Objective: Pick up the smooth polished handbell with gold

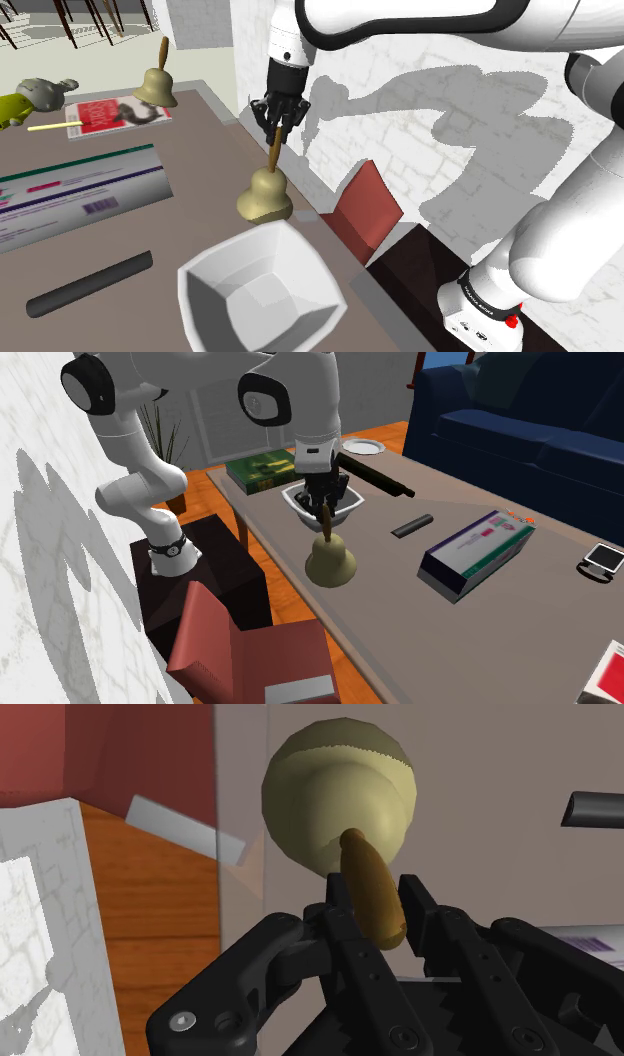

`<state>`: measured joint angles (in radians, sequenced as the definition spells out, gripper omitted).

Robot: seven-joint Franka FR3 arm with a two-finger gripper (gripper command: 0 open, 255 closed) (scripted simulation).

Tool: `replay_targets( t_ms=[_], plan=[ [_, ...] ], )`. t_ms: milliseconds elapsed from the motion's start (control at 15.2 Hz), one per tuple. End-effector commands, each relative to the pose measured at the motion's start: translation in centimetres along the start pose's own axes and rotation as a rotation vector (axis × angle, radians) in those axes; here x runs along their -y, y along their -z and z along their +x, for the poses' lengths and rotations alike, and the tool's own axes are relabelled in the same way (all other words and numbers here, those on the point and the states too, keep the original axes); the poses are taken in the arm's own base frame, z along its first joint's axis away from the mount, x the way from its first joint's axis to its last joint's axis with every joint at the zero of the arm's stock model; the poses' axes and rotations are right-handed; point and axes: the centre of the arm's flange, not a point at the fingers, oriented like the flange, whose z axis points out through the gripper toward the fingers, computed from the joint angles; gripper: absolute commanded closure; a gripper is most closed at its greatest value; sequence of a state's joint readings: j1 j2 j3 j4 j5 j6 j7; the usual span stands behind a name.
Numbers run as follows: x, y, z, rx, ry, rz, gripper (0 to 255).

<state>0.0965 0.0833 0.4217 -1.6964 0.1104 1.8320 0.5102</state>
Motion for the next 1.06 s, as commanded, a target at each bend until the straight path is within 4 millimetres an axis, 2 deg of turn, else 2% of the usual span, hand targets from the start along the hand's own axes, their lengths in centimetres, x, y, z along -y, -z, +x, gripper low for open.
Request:
replay_targets(
  t_ms=[0, 858, 990],
  plan=[
    [0.1, 0.8, 0.0, 0.000, 0.000, 0.000, 255],
    [1.1, 7.6, -0.1, 0.000, 0.000, 0.000, 255],
    [1.2, 7.7, -0.1, 0.000, 0.000, 0.000, 255]
  ],
)
